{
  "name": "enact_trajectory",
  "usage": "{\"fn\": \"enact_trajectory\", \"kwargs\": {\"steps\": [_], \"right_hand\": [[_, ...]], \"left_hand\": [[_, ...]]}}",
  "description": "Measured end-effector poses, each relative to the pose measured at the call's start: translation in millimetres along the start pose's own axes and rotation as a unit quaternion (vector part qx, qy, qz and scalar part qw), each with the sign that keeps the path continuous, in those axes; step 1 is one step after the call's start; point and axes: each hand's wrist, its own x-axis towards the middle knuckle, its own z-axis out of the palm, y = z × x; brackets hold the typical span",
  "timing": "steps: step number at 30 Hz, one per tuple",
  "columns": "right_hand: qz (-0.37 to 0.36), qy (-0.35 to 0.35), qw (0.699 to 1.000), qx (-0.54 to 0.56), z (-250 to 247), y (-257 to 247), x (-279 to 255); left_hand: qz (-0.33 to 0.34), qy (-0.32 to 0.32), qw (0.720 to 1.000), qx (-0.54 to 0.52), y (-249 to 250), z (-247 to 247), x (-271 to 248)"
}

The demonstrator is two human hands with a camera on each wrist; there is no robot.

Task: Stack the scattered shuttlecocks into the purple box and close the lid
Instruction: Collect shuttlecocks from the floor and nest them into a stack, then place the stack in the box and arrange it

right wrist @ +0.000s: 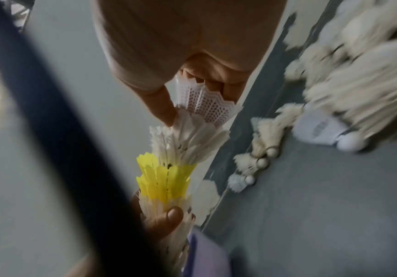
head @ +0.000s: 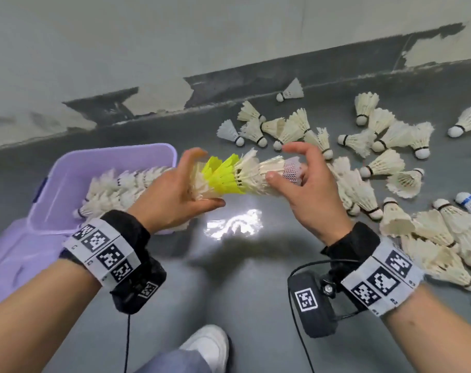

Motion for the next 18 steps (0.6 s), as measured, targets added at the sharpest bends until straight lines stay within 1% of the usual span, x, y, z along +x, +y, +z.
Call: {"fn": "enact_trajectory", "kwargs": {"steps": [2, 4, 7, 9, 11, 13, 15, 18], "right_hand": [[-0.004, -0.036, 0.999, 0.017, 35.2, -13.0, 11.0], [-0.005, -0.072, 0.997, 0.029, 69.3, -23.9, 19.6], [-0.004, -0.118, 0.993, 0.023, 115.3, -30.9, 31.5], [0.003, -0.14, 0.99, 0.016, 144.1, -29.5, 37.8], [0.011, -0.148, 0.989, 0.011, 175.7, -26.1, 44.2], [0.023, -0.145, 0.989, 0.003, 199.9, -19.9, 49.2], [0.033, -0.13, 0.991, -0.009, 218.5, -10.6, 55.6], [0.057, -0.107, 0.992, -0.021, 238.0, 2.3, 70.4]], "left_hand": [[-0.038, 0.033, 0.999, 0.018, -26.1, -31.8, -13.1], [-0.075, 0.048, 0.995, 0.05, -48.3, -60.8, -26.3], [-0.071, 0.078, 0.991, 0.088, -79.7, -94.6, -41.3], [-0.061, 0.111, 0.984, 0.125, -103.8, -106.1, -46.4], [-0.057, 0.132, 0.977, 0.156, -130.9, -113.0, -47.3], [-0.045, 0.136, 0.973, 0.179, -152.7, -114.7, -41.3], [-0.044, 0.128, 0.973, 0.187, -175.7, -116.0, -27.4], [-0.045, 0.098, 0.977, 0.184, -208.1, -111.9, 4.8]]}}
